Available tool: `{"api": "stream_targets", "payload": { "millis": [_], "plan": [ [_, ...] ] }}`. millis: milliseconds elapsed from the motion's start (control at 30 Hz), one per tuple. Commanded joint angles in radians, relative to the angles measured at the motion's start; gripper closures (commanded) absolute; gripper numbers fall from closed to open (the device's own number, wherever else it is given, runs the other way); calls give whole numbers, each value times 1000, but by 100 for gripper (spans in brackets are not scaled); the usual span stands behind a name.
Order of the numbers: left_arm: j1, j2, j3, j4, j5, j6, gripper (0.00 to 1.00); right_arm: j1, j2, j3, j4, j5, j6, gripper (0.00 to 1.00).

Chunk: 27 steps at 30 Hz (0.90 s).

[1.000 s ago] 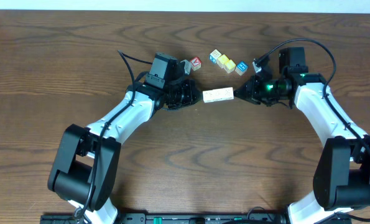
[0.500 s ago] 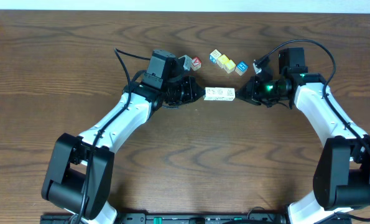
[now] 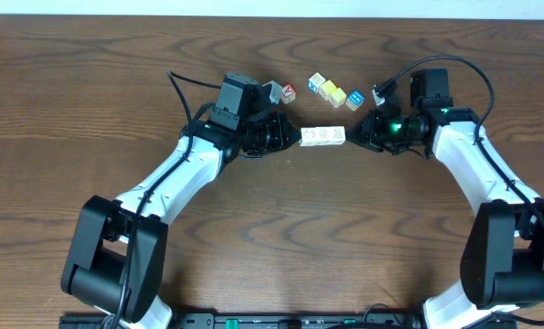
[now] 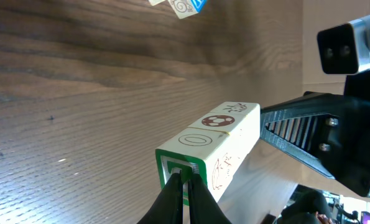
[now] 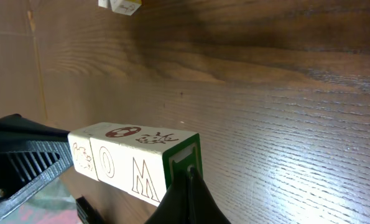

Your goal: Lift 3 blocks

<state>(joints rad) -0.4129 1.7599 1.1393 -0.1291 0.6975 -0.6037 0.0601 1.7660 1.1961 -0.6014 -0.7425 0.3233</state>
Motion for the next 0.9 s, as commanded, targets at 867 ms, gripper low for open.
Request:
{"api": "stream_targets", "payload": {
  "millis": [867],
  "plan": [
    [-37, -11, 0, 0, 27, -5, 93, 47, -16, 15, 8, -183, 14, 99]
  ]
}}
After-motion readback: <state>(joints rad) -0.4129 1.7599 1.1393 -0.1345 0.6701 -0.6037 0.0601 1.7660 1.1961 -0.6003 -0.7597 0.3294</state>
